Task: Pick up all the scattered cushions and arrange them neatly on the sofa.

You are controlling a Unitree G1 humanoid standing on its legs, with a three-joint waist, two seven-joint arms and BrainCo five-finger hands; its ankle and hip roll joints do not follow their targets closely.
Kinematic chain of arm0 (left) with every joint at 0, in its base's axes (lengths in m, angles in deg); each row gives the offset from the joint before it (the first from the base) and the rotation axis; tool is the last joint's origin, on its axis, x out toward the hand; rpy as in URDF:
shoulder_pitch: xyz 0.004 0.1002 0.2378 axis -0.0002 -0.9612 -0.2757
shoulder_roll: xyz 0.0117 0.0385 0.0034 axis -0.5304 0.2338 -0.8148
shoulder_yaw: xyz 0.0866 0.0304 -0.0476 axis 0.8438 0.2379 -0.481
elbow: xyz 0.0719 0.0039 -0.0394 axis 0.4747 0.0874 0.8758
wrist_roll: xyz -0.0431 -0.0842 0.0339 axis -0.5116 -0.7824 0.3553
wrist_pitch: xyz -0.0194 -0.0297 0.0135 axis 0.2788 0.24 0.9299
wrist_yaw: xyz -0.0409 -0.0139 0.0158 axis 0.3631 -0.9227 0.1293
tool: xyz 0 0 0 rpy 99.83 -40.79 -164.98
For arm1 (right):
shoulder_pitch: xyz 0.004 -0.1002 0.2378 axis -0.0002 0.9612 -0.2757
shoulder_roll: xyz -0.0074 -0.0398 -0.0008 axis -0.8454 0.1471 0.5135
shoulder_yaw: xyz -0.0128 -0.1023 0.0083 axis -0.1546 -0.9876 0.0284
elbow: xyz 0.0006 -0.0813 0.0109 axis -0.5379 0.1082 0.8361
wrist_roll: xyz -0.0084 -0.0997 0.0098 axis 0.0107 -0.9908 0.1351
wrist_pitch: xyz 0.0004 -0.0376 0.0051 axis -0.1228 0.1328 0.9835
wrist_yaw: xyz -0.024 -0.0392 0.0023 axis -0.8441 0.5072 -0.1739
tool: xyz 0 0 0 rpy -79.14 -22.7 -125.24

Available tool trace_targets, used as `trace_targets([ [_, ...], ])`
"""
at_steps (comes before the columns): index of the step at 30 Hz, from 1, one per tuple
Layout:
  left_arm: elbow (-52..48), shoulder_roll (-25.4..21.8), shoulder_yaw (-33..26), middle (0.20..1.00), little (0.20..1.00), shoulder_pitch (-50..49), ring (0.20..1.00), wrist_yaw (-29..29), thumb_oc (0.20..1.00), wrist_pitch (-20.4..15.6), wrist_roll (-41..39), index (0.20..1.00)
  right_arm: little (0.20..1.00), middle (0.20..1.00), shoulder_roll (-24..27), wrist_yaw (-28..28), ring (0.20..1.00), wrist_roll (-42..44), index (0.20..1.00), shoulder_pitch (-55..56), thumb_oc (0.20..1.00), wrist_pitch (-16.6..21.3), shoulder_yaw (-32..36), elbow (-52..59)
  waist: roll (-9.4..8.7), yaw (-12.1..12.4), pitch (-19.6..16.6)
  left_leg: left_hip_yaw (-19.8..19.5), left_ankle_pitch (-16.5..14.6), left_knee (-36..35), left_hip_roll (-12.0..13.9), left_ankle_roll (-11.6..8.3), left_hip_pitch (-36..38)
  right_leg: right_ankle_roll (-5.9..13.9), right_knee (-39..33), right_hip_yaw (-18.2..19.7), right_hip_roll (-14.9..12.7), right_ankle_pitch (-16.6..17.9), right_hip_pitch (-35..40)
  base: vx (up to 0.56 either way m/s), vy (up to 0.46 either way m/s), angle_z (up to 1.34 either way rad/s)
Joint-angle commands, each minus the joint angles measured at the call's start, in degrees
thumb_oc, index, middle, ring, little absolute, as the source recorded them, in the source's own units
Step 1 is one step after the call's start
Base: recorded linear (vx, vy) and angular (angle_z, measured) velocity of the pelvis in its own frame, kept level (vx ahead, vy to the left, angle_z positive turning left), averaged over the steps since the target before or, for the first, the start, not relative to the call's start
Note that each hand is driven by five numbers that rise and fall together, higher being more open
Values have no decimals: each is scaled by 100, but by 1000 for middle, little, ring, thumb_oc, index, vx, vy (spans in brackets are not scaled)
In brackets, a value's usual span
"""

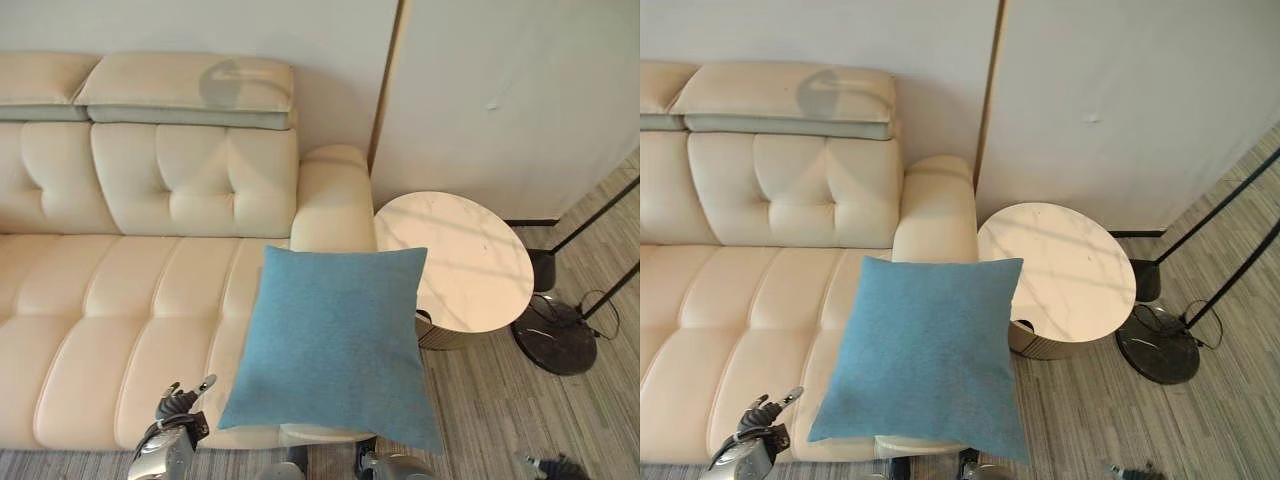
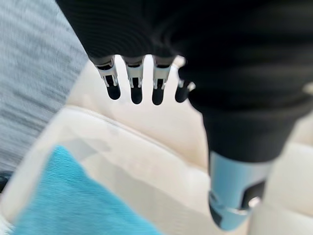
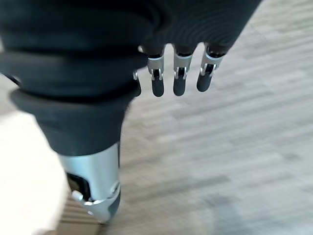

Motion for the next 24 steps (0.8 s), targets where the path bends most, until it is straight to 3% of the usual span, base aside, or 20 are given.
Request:
trace_targets([
  [1, 260, -399, 116, 1000, 1000, 462, 1000, 172, 1000, -177, -145, 1000, 1000, 1000, 523, -76, 1000, -219, 1000, -465, 1000, 170, 36, 372, 69, -52, -225, 83, -231, -2, 31, -237, -30, 294, 12, -87, -130, -902, 514, 28, 1, -12],
  [9, 780, -299, 509, 1000, 1000, 1015, 1000, 222, 1000, -137, -570, 1000, 1000, 1000, 190, -111, 1000, 54, 1000, -1562, 1000, 215, -775, 795, 206, -62, -304, 145, -314, -2, 29, -248, 150, 278, 12, -80, -140, -967, 692, 27, 10, -1],
  [17, 1186, 287, 1192, 1000, 1000, 1499, 1000, 140, 1000, 13, -518, 1000, 1000, 1000, -1054, 7, 1000, 228, 1000, -2172, 1000, 205, -1877, 1205, 218, -43, -154, 133, -307, -2, 26, -208, 79, 242, 12, -134, -175, -944, 648, 8, 31, 2],
  [24, 1358, 671, 1911, 1000, 1000, 2066, 1000, 60, 1000, 21, -230, 1000, 1000, 1000, -1654, -22, 1000, 254, 1000, -2433, 1000, 218, -2703, 1288, 146, -39, 141, 84, -233, -2, 21, -181, -191, 230, 12, -163, -194, -839, 410, -48, 32, 1],
])
